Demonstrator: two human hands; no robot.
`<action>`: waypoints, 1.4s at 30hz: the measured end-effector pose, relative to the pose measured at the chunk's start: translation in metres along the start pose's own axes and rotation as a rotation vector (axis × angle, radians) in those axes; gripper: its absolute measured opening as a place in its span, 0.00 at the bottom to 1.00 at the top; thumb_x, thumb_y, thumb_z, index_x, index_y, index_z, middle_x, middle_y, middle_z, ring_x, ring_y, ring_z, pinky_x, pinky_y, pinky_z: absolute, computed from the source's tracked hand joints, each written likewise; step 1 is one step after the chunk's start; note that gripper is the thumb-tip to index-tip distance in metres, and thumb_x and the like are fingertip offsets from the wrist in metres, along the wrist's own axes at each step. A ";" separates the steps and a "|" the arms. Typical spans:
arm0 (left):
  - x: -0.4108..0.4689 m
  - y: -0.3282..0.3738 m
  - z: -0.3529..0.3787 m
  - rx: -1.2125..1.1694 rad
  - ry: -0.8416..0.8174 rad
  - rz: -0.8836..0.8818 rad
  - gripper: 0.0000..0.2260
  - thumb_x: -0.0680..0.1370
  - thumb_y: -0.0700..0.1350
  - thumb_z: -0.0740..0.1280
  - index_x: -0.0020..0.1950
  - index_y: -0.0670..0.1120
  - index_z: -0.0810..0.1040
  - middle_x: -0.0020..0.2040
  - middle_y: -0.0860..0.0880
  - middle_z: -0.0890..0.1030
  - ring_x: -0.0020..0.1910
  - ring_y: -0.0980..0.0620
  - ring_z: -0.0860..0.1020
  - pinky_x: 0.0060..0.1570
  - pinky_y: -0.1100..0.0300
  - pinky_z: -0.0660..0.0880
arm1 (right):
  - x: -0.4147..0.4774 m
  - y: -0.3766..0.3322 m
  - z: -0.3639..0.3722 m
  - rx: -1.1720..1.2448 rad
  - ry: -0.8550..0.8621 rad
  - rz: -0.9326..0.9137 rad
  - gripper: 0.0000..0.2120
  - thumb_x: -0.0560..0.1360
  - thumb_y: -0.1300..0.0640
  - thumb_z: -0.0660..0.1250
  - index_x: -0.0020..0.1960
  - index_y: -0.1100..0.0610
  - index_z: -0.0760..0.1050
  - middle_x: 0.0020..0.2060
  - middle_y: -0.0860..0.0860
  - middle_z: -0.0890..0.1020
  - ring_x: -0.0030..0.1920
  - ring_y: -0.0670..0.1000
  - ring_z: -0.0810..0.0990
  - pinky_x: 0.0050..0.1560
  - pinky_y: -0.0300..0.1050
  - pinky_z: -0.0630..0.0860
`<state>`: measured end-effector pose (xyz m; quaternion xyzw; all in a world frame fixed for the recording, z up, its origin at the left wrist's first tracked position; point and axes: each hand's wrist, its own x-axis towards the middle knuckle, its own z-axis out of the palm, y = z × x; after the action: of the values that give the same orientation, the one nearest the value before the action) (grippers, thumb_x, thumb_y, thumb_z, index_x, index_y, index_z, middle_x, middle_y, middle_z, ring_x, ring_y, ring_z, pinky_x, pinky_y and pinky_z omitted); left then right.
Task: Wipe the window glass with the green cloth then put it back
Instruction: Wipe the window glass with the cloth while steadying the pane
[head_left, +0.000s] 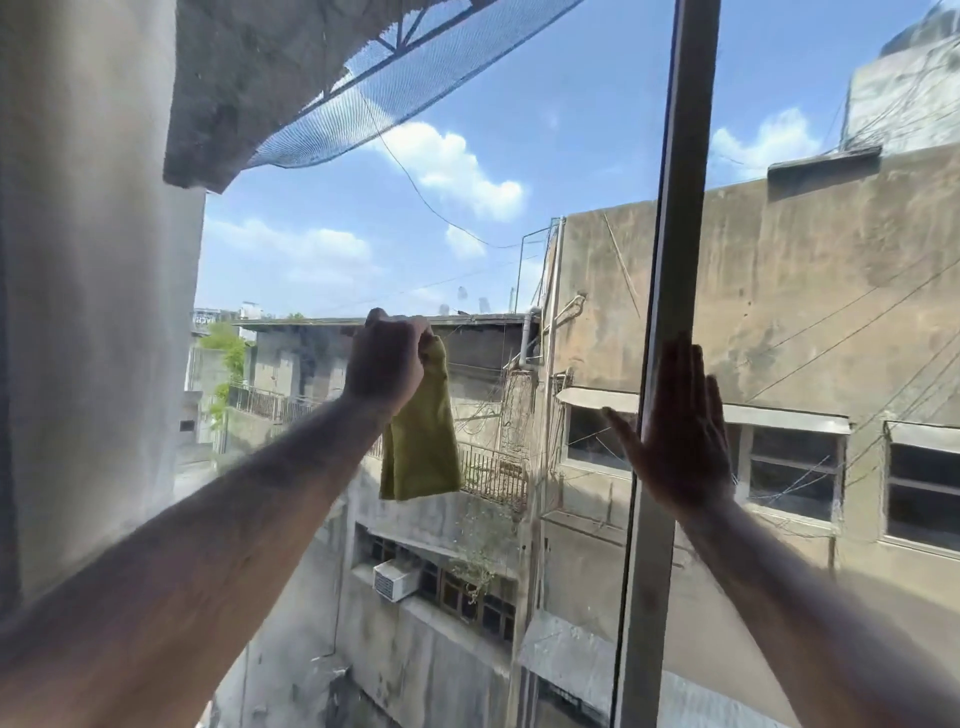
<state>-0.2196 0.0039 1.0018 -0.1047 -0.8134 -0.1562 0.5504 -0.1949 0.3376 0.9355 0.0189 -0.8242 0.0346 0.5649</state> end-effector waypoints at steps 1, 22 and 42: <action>-0.002 0.002 0.006 -0.022 0.025 0.007 0.10 0.76 0.31 0.67 0.56 0.39 0.83 0.50 0.36 0.84 0.55 0.38 0.80 0.52 0.46 0.80 | -0.001 0.001 0.006 0.001 0.031 0.004 0.49 0.83 0.32 0.58 0.87 0.61 0.39 0.87 0.56 0.42 0.88 0.56 0.43 0.88 0.59 0.51; -0.015 0.026 0.109 -0.021 0.432 -0.161 0.27 0.88 0.52 0.54 0.83 0.38 0.59 0.84 0.39 0.61 0.85 0.41 0.58 0.82 0.40 0.59 | 0.005 0.010 0.053 -0.042 0.340 -0.018 0.40 0.85 0.40 0.55 0.87 0.62 0.49 0.87 0.57 0.53 0.88 0.56 0.52 0.87 0.61 0.53; 0.020 0.055 0.099 0.010 0.350 0.099 0.28 0.87 0.56 0.51 0.84 0.43 0.56 0.85 0.43 0.59 0.85 0.43 0.55 0.84 0.41 0.56 | 0.006 0.009 0.052 -0.037 0.352 -0.031 0.36 0.86 0.43 0.53 0.87 0.62 0.48 0.87 0.57 0.52 0.88 0.57 0.51 0.86 0.62 0.54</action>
<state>-0.2940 0.0916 0.9938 -0.1133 -0.6997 -0.1407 0.6912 -0.2462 0.3430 0.9224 0.0149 -0.7126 0.0134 0.7013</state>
